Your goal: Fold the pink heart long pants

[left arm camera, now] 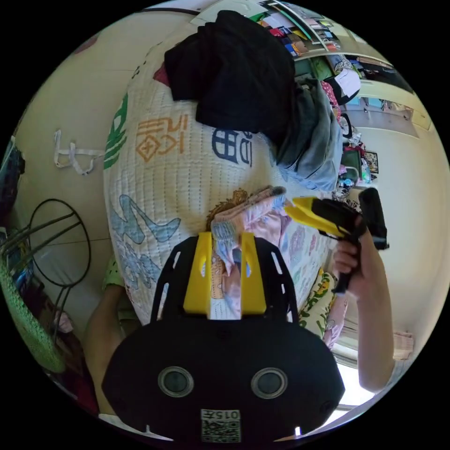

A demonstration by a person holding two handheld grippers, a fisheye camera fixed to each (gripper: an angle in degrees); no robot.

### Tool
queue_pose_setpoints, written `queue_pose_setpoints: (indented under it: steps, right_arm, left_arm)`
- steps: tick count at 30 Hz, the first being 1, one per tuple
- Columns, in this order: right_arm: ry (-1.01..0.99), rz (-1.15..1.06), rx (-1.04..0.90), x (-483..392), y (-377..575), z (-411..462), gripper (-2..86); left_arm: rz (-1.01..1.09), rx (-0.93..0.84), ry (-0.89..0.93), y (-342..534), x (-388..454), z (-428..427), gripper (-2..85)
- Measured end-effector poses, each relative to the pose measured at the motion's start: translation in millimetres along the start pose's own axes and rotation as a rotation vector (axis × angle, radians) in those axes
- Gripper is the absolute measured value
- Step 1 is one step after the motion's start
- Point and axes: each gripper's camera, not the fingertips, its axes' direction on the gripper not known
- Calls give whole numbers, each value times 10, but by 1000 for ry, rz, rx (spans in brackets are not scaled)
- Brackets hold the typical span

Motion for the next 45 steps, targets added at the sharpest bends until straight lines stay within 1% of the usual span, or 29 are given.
queue_pose_setpoints:
  steps: [3,5,7,10,12,13,15,17,19,21,23,25,28,31,34,39,40,41,43,45]
  right_arm:
    - [43,71,-107,-62,-598,263,97]
    - [135,70,-215,-103,-970,453,77]
    - [136,69,-245,-130,-1196,512,76]
    - [119,52,-276,-202,-1489,542,82]
    - [103,-31,-268,-299,-1613,500,87]
    - [117,-123,-271,-383,-1676,472,88]
    - [213,-242,-283,-498,-1757,443,88]
    - [365,-386,-254,-667,-1879,416,88]
    - [427,-484,-251,-787,-2000,455,93]
    - [466,-539,-309,-861,-2160,574,93]
    - [434,-562,-457,-914,-2353,771,81]
    - [462,-619,-524,-1001,-2421,846,76]
    - [517,-665,-549,-1142,-2493,833,84]
    - [561,-653,-548,-1208,-2558,799,105]
    - [563,-658,-579,-1292,-2617,814,110]
    - [613,-718,-664,-1479,-2604,813,84]
    - [584,-750,-669,-1537,-2562,785,75]
    - [594,-779,-671,-1584,-2512,763,72]
    - [605,-794,-677,-1643,-2445,712,63]
    - [574,-803,-684,-1695,-2371,612,57]
  left_arm:
    - [2,-39,74,-172,-328,-78,53]
    - [47,-57,50,-265,-449,-130,47]
    - [116,-83,21,-383,-569,-177,46]
    - [123,-96,43,-525,-773,-242,53]
    - [113,-97,54,-596,-904,-288,63]
    - [114,-98,63,-642,-977,-324,71]
    - [131,-95,71,-709,-1058,-389,83]
    - [163,-82,78,-777,-1108,-453,94]
    - [185,-76,100,-877,-1152,-483,110]
    - [171,-99,98,-946,-1190,-443,110]
    - [160,-128,76,-1001,-1227,-386,95]
    - [177,-148,30,-1043,-1269,-378,70]
    - [183,-158,71,-1036,-1331,-439,63]
    - [159,-157,114,-989,-1381,-471,68]
    - [160,-139,126,-925,-1370,-500,79]
    - [204,-167,100,-794,-1236,-490,81]
    - [208,-171,92,-746,-1207,-495,77]
    - [209,-172,91,-718,-1192,-499,74]
    - [235,-173,97,-585,-1102,-521,63]
    - [262,-165,79,-459,-987,-567,58]
